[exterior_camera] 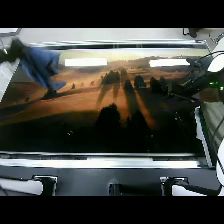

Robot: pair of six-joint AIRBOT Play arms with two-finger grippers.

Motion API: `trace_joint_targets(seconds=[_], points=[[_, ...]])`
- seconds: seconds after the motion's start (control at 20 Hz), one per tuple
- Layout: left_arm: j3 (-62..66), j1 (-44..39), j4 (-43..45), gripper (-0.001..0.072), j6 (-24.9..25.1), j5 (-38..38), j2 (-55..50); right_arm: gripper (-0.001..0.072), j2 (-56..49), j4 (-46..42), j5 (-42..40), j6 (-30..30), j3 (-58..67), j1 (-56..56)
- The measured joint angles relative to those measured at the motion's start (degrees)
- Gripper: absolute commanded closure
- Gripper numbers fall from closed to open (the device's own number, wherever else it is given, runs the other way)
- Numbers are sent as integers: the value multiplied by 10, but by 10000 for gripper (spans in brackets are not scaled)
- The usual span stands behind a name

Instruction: Fold the clothes and pants, and hang the long-sleeved shirts on hangers.

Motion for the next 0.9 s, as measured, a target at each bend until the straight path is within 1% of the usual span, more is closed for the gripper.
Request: trace_joint_targets(seconds=[0.1,0.2,0.3,0.4,0.5,0.65,0.7,0.75,0.8,0.9], points=[[0,-65,73,688,15,-27,99,27,24,0,-14,-3,2,0],[0,-142,143,687,-4,-67,177,27,50,0,-27,-3,3,0],[-1,-224,202,687,-34,-114,224,27,74,0,-35,-5,3,0],[-6,-305,241,687,-65,-164,241,27,97,0,-38,-5,3,0],[-33,-377,260,687,-90,-201,242,27,115,-1,-39,-5,3,0],[-119,-457,281,678,-128,-208,215,28,130,-1,-28,-5,3,0],[-154,-477,282,444,-143,-192,197,28,132,-1,-21,-5,3,0],[-186,-493,280,22,-159,-170,175,28,134,-1,-17,-5,3,0],[-206,-503,271,-2,-170,-156,151,28,134,-1,-13,-5,3,0],[-224,-506,234,-2,-184,-153,101,28,133,-1,-9,-5,3,0]])
